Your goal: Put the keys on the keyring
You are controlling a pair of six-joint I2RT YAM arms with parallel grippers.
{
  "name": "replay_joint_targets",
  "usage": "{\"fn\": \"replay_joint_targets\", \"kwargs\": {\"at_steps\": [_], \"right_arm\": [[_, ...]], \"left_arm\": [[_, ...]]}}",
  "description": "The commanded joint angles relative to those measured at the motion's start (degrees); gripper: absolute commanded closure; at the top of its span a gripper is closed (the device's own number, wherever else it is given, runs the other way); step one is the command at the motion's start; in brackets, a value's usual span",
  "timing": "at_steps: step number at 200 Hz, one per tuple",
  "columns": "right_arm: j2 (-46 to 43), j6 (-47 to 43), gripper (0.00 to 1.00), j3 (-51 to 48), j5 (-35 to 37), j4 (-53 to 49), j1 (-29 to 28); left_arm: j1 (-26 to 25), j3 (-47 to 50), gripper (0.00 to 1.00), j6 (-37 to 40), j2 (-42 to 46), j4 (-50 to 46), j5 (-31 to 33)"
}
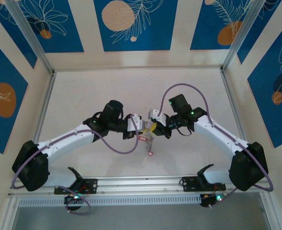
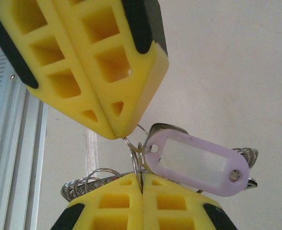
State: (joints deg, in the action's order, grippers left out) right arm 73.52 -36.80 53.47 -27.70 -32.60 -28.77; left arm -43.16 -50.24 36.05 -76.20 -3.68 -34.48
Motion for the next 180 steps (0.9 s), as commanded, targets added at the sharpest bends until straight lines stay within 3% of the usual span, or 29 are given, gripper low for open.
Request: {"fn": "replay_joint_targets", "kwargs": {"at_steps": [1,139,161,180], "right_arm": [[-3.51,2.67,1.00,-1.80,-3.51,6.93,0.71],[-7.64,6.49,1.00,-8.85,-5.49,16.39,1.45],[-8.09,7.32,1.00,-10.34,-5.75,19.02,1.00],[-8.36,7.98,1.00,-11.75,-5.87,21.48,0.74]], "left_arm": [[-0.98,2.09,1.00,-0.90,0.62,1.15,-0.77],[-0.92,9.21,1.00,-10.70,2.95,15.07,1.44],[-0.95,9.21,0.90,-12.13,2.64,15.99,1.29],[-0.96,9.19,0.74,-13.11,2.44,16.42,1.86]]}}
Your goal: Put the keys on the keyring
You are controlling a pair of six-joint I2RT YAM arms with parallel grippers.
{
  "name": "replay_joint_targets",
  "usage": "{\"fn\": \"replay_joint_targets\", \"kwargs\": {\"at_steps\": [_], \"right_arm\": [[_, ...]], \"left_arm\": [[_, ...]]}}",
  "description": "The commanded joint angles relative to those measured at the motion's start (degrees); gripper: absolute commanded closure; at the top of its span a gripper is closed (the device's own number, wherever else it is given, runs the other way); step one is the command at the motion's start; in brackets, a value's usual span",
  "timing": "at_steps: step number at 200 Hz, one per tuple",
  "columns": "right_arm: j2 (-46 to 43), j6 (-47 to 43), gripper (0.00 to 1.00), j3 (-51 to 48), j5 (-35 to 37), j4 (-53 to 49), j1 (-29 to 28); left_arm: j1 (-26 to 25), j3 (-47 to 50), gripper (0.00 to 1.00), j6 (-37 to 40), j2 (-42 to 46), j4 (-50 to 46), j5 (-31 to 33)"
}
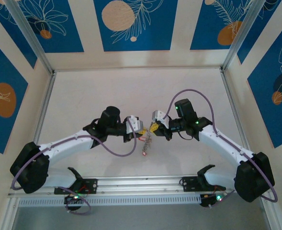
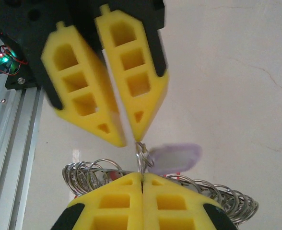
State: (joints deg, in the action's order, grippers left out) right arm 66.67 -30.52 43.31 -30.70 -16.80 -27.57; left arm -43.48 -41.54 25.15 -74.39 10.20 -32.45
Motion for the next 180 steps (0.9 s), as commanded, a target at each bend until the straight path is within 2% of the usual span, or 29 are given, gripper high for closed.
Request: {"fn": "replay_joint_targets", "kwargs": {"at_steps": [1,17,51,99,151,180], "right_arm": [[-1.54,1.70,1.00,-1.70,-2.88,5.88,-0.46],[-2.12,2.39,1.00,-3.34,-2.92,8.93,-0.55],[-2.75,2.36,1.00,-5.62,-3.31,12.46,-0.64],[-3.88,2.34,1.00,-8.97,-5.11,19.03,-0.81],[-4.89,4.39,1.00,-12.56,-6.39,27.67,-1.06],[-4.79,5.17,1.00,-13.93,-6.74,30.43,-1.43]], "left_arm": [[-0.64,0.49,0.73,-2.25,0.60,2.54,-0.17],[-0.61,0.57,0.61,-2.54,0.67,2.59,0.24],[-0.56,0.49,0.60,-2.39,0.83,1.90,-0.21],[-0.63,0.32,0.72,-2.36,-0.27,1.41,-0.48],[-0.63,-0.22,0.75,-1.94,-0.92,0.73,0.55],[-0.57,-0.80,0.97,-1.25,-1.24,-0.18,1.32]]}}
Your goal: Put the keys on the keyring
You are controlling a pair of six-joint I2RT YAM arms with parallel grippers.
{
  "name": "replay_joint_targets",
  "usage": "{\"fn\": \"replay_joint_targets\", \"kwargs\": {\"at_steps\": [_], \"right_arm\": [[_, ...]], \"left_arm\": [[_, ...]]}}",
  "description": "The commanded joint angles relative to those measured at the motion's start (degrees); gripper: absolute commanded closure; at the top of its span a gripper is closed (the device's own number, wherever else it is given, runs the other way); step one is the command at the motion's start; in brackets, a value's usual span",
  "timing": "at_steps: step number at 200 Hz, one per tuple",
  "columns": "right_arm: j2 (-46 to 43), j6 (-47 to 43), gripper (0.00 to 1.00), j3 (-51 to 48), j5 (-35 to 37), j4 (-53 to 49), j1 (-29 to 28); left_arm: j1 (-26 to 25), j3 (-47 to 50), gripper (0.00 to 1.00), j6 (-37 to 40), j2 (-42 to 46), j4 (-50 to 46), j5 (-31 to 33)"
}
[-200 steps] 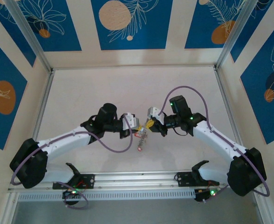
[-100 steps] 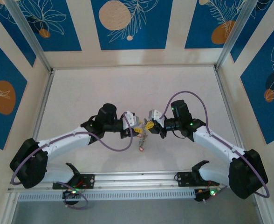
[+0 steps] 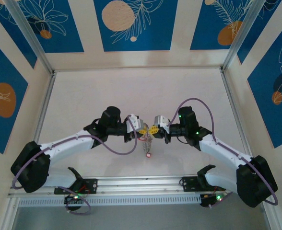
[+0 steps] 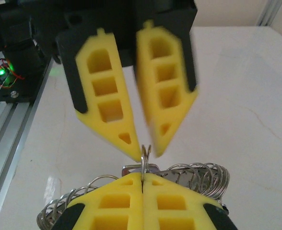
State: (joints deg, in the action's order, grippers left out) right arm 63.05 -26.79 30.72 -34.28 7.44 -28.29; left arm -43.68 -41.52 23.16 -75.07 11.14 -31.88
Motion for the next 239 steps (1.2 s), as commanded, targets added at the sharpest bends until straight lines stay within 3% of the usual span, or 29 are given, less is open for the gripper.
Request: {"fn": "replay_joint_targets", "kwargs": {"at_steps": [1,48,80,117,139,190,214,222,239], "right_arm": [[-1.17,1.41,1.00,-1.35,-3.16,6.23,-0.71],[-0.49,-1.48,1.00,-0.47,-2.16,2.34,-1.29],[-0.85,-6.97,0.79,1.44,5.82,-4.71,-2.77],[-1.11,-8.74,0.77,1.89,8.19,-6.49,-3.64],[-0.84,-8.93,0.81,1.92,8.11,-6.28,-4.21],[-0.92,-8.44,0.80,2.10,8.17,-5.90,-4.81],[-0.48,-8.30,1.00,2.76,7.35,-7.06,-4.78],[-0.53,-7.92,1.00,2.64,7.08,-6.53,-4.73],[-0.98,-5.95,1.00,1.42,6.46,-3.02,-4.58]], "left_arm": [[-0.40,-0.88,0.98,0.75,-0.58,-1.21,0.80],[-0.43,-3.99,1.00,1.97,-1.86,-6.07,0.53],[-1.09,-7.47,1.00,4.83,-1.49,-13.19,4.33],[-3.00,-12.54,1.00,11.60,-1.85,-24.06,7.60],[-3.69,-14.62,1.00,13.77,-2.65,-27.88,8.33],[-4.77,-16.93,1.00,16.02,-4.74,-30.65,9.47],[-4.91,-16.89,1.00,16.13,-4.67,-30.02,9.30],[-4.94,-16.70,1.00,15.68,-4.39,-29.29,9.16],[-4.80,-14.42,0.90,14.56,-2.72,-26.02,9.04]]}}
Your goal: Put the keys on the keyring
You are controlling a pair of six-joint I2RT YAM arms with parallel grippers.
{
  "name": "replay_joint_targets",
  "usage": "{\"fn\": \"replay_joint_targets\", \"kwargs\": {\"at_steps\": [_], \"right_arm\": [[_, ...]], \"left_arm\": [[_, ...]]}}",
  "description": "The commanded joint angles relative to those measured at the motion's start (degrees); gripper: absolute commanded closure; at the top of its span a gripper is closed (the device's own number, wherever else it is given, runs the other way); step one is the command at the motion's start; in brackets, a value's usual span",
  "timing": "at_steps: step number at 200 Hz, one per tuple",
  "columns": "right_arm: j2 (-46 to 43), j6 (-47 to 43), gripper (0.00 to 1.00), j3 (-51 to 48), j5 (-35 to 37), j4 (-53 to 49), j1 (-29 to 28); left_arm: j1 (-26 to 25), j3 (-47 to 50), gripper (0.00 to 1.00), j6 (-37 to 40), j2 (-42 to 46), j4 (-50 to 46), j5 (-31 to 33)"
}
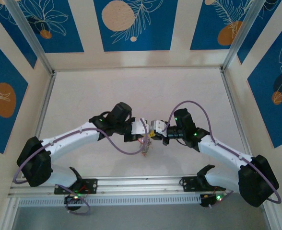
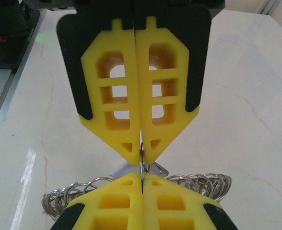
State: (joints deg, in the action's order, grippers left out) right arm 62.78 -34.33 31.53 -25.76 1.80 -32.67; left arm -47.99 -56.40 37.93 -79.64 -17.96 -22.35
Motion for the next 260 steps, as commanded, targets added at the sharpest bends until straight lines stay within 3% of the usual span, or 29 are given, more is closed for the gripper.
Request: {"fn": "replay_joint_targets", "kwargs": {"at_steps": [1,21,75,109,134,152,169,195,239,260], "right_arm": [[-0.77,1.75,1.00,0.50,-2.08,2.87,-0.16],[-2.20,5.59,1.00,-1.99,-4.25,9.21,0.88],[-3.81,15.28,1.00,-7.89,-8.54,26.38,2.26],[-3.98,12.56,1.00,-6.96,-9.29,20.83,2.08],[-4.60,7.04,1.00,-4.98,-6.32,12.64,1.14],[-4.53,7.00,1.00,-4.76,-6.36,12.46,0.94],[-4.32,9.54,1.00,-6.05,-6.40,17.13,0.98],[-3.66,10.61,1.00,-6.40,-6.38,19.11,0.94],[-3.37,11.39,1.00,-6.67,-7.02,20.02,0.94],[-3.20,11.12,1.00,-6.67,-7.09,19.91,0.94]], "left_arm": [[-0.43,0.62,0.89,-0.31,2.03,3.26,-0.50],[0.18,3.20,0.84,-2.24,3.67,5.30,-1.33],[1.44,8.41,0.89,-7.57,4.89,13.55,-2.21],[1.85,10.19,1.00,-8.50,6.57,17.95,-1.34],[1.86,9.12,1.00,-7.96,7.66,16.60,-1.49],[1.90,9.11,1.00,-8.35,8.41,16.86,-2.74],[1.82,9.12,0.72,-9.01,8.35,16.83,-3.70],[1.82,9.51,0.67,-8.84,7.75,16.11,-4.04],[1.85,10.70,0.72,-9.87,7.96,18.62,-4.12],[1.80,10.68,0.86,-9.92,7.82,19.55,-5.70]]}}
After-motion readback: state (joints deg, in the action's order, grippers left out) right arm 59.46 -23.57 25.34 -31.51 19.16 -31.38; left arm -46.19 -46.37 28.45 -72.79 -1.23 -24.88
